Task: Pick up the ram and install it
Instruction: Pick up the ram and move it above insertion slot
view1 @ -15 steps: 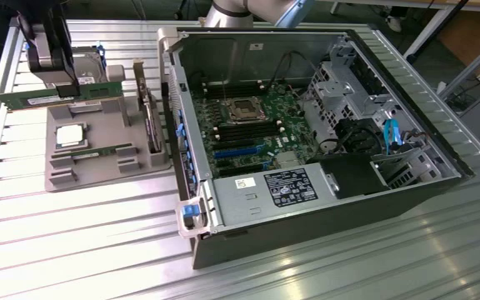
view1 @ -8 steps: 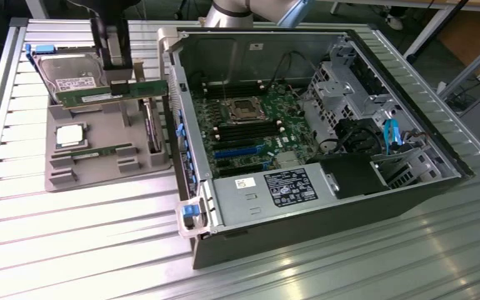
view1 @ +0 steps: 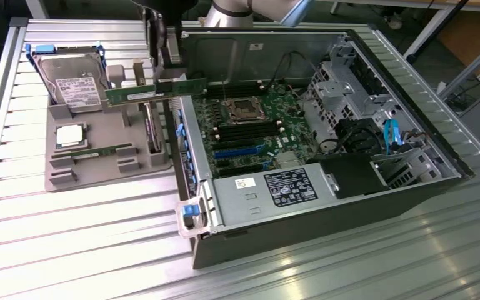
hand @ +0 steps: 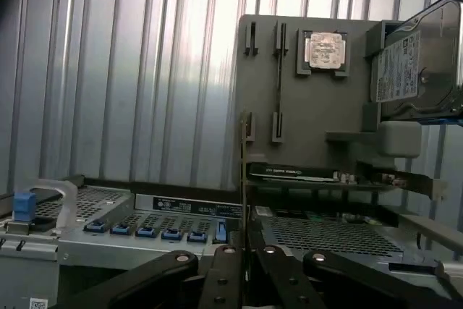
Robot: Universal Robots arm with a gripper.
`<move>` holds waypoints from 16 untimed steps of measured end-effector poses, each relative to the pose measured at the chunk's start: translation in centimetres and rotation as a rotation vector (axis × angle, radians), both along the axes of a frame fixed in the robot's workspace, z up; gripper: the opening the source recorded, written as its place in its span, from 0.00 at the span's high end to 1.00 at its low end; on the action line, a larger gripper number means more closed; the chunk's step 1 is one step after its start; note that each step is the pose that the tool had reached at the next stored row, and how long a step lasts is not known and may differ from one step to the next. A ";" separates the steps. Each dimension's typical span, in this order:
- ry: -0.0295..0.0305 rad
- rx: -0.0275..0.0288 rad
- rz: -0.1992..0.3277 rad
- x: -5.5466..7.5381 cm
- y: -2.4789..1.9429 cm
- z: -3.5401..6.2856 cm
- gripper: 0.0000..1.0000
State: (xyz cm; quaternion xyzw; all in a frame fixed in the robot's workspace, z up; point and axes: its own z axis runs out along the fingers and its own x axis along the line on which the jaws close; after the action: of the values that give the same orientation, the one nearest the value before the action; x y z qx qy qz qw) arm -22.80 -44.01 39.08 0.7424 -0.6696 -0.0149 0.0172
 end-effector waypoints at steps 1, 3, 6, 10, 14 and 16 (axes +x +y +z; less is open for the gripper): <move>0.0000 -0.0015 0.000 1.1 0.00 -0.02 0.87; 0.0004 -0.0033 0.000 2.3 0.00 -0.01 0.87; 0.0007 -0.0062 0.000 4.9 0.00 -0.03 0.87; 0.0012 -0.0084 0.000 7.1 0.00 -0.05 0.87; 0.0022 -0.0113 0.000 10.0 0.00 -0.08 0.87; 0.0048 -0.0181 0.000 12.1 0.03 -0.19 0.87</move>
State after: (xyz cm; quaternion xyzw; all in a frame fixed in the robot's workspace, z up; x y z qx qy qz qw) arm -10.66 -43.99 38.89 0.7422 -0.6696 -0.0106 0.0255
